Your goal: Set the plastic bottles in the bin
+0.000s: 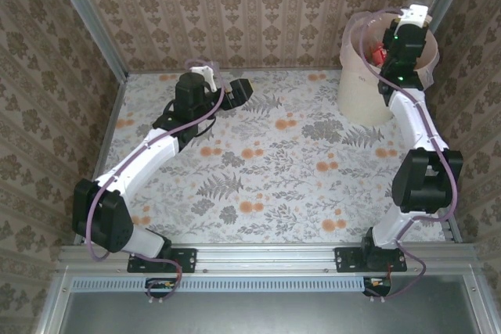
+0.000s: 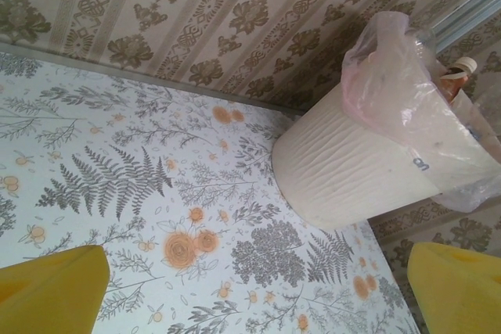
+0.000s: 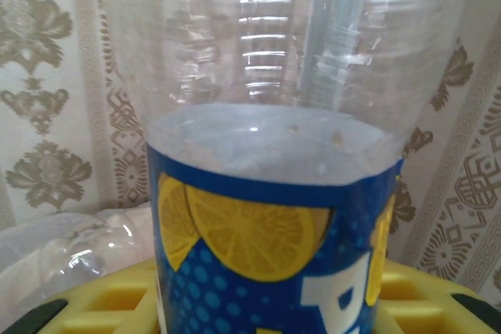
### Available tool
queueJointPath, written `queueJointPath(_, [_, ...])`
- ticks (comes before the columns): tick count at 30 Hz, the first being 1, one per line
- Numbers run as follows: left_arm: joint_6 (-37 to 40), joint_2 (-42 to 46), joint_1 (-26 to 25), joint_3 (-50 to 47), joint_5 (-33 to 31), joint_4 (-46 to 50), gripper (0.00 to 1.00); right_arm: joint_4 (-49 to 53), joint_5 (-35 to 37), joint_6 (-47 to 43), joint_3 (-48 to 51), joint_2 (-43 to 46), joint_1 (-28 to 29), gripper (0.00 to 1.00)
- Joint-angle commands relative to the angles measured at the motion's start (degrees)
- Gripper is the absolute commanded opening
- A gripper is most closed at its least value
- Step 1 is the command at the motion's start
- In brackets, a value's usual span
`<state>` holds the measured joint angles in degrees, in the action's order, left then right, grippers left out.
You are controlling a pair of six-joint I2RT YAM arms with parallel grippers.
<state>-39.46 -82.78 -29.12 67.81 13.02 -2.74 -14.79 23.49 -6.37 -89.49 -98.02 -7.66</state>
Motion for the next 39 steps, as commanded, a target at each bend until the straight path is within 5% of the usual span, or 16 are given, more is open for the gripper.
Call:
queueJointPath(1, [-1.4,0.5,0.6,-0.9,-0.8,0.3,1.00,6.0,-6.2,4.1,0.5,1.5,-0.8,0.45])
queueJointPath(9, [-2.8,-1.7,0.8,-0.3,0.7,-0.1,1.00,-8.1,-0.9,0.4,3.7,1.1,-3.3,0.44])
queueJointPath(18, [-3.1,-2.6,1.1,-0.4,0.3,1.0,1.00,23.2,-13.7,3.5,-4.1,-5.9,-3.7,0.47])
queueJointPath(27, [-3.9,-4.8,1.5,0.6,1.4,1.7,1.00,40.4,-16.8,4.0,-12.0,-12.4,-3.8,0.55])
queueJointPath(39, [-3.8,-5.7,1.9,0.9,1.2,2.3,1.00,26.3,-17.8,12.4,-12.9,-3.0,-4.4,0.80])
